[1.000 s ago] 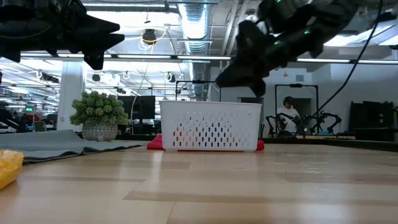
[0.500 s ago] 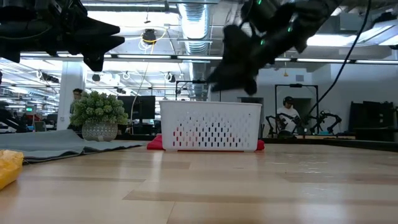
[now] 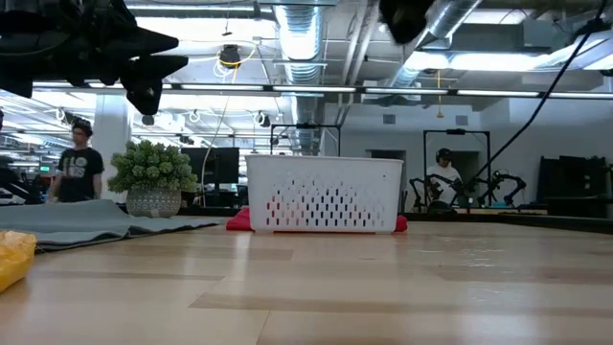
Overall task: Pick and placing Produce into tupperware
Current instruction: Put the yellow corn into the white bin
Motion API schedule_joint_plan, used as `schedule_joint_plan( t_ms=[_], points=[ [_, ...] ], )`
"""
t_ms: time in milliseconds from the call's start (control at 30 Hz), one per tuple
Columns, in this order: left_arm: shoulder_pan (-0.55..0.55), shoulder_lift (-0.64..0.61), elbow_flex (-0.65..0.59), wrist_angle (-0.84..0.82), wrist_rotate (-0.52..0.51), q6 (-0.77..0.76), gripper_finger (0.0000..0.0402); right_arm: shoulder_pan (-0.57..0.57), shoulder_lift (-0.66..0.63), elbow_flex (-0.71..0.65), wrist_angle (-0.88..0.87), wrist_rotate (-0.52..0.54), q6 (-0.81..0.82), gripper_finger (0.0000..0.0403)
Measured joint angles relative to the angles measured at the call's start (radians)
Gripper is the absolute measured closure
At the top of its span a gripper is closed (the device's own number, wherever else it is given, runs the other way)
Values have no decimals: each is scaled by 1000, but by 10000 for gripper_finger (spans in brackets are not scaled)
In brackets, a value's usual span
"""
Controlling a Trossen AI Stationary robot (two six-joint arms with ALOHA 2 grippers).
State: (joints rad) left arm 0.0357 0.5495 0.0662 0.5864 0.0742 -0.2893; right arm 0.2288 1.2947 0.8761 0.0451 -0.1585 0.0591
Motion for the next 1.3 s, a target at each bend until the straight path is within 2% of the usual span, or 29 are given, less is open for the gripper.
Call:
schedule_joint_plan(
  t_ms=[133,333,600,733,1033,1200,1300],
  points=[
    [0,0,0,-6,0,-9,281,97,-25,0,2,0,-9,252],
    [0,0,0,-12,50,10,281,168,-68,-45,20,6,-8,279],
    [0,0,0,-10,72,48,281,190,-184,-164,69,9,4,296],
    [0,0,0,-7,71,64,281,191,-286,-242,74,69,34,296],
    [0,0,0,0,76,64,281,216,-557,-455,213,186,11,296],
    [-15,0,14,12,172,41,281,252,-633,-548,322,216,-41,296],
    [-48,0,38,0,185,-3,281,265,-655,-609,435,238,-70,296]
  ],
)
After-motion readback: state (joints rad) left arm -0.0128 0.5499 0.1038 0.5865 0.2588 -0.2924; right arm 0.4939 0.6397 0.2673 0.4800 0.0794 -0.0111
